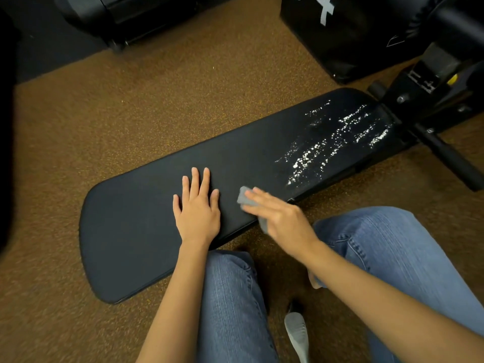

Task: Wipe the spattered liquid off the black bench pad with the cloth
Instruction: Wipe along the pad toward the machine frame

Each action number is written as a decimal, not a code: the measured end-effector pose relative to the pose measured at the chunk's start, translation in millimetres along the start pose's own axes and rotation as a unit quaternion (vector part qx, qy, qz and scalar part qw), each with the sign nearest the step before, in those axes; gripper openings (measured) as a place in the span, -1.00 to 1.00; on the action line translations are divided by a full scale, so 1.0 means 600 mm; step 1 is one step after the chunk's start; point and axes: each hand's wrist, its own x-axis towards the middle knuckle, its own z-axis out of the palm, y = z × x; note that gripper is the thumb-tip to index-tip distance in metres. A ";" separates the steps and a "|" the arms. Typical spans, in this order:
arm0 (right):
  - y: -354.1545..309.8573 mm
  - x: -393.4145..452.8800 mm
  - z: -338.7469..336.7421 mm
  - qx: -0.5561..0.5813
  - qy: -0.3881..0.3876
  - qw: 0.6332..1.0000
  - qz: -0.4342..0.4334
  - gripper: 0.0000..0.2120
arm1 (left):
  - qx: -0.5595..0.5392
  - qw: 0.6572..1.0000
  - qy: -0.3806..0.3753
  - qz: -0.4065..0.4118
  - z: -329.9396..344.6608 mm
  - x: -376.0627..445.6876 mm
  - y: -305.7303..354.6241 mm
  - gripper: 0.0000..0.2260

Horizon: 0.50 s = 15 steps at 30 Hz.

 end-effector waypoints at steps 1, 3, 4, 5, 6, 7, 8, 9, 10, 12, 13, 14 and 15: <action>0.016 0.004 -0.014 -0.009 0.015 0.999 0.042 -0.51 | 0.002 1.000 0.001 -0.001 0.000 0.000 0.000 -0.53; 0.042 0.012 -0.034 -0.010 0.070 0.990 0.120 -0.54 | 0.003 1.000 0.003 -0.004 0.000 0.000 0.002 -0.53; 0.047 0.013 -0.036 -0.010 0.099 0.985 0.143 -0.57 | 0.003 1.000 0.003 -0.006 0.000 0.000 0.004 -0.53; 0.042 0.013 -0.033 -0.016 0.119 0.980 0.156 -0.59 | 0.004 1.000 0.004 -0.009 0.001 -0.001 0.006 -0.53; 0.031 0.012 -0.024 -0.023 0.127 0.979 0.157 -0.58 | 0.006 1.000 0.005 -0.012 0.002 0.000 0.008 -0.53; 0.016 0.008 -0.011 -0.019 0.124 0.982 0.141 -0.56 | 0.008 1.000 0.006 -0.015 0.003 0.001 0.010 -0.53; -0.001 0.001 0.005 -0.006 0.113 0.988 0.107 -0.54 | 0.009 1.000 0.006 -0.020 0.004 0.002 0.012 -0.53; -0.019 -0.008 0.022 0.005 0.092 0.994 0.063 -0.54 | 0.009 1.000 0.008 -0.024 0.005 0.003 0.014 -0.53; -0.036 -0.016 0.037 0.012 0.066 0.998 0.021 -0.55 | 0.010 1.000 0.009 -0.028 0.006 0.003 0.017 -0.53; -0.047 -0.022 0.046 0.014 0.034 0.999 -0.023 -0.56 | 0.011 0.999 0.015 -0.030 0.007 0.002 0.020 -0.52; -0.041 -0.020 0.042 0.014 0.032 0.999 -0.027 -0.55 | 0.011 0.999 0.017 -0.030 0.007 0.001 0.021 -0.52; -0.029 -0.017 0.036 0.008 0.036 0.999 -0.025 -0.53 | 0.011 0.999 0.018 -0.031 0.007 0.000 0.021 -0.53; -0.017 -0.015 0.027 -0.002 0.043 0.999 -0.018 -0.51 | 0.010 0.999 0.017 -0.033 0.006 -0.001 0.022 -0.53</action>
